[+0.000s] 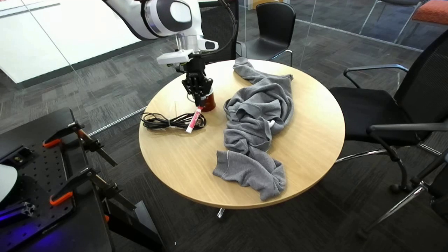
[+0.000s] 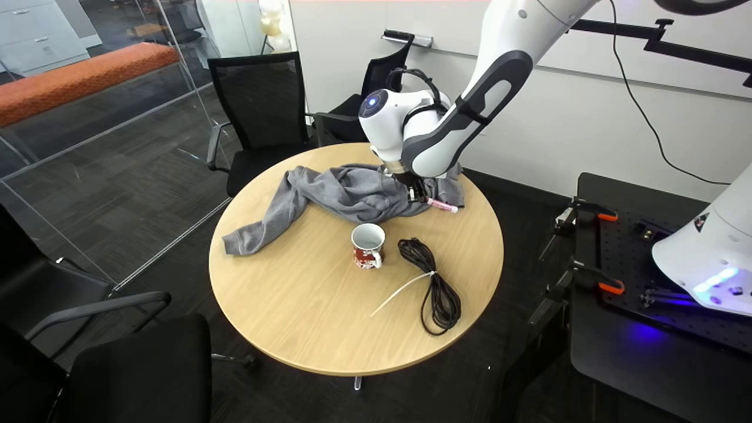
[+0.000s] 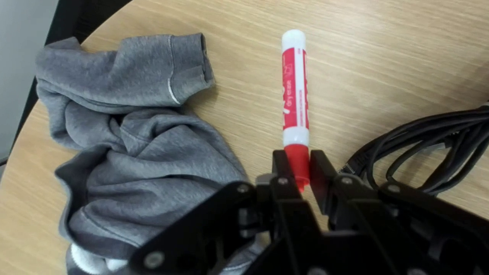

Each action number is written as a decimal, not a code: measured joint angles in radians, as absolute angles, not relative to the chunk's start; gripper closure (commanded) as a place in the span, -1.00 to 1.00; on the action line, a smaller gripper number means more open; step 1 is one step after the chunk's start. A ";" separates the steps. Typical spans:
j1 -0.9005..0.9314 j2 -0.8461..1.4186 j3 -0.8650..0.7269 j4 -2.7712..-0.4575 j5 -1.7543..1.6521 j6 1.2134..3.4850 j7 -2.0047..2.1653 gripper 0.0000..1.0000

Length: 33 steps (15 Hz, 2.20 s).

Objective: Remove the marker from the mug.

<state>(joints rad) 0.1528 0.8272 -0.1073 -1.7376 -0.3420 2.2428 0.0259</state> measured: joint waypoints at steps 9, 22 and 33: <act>0.112 0.988 -0.075 -1.562 -0.332 2.166 -0.063 0.91; 0.096 1.178 -0.047 -1.342 -0.317 2.035 -0.121 0.91; 0.086 1.264 -0.045 -1.241 -0.300 2.035 -0.134 -0.61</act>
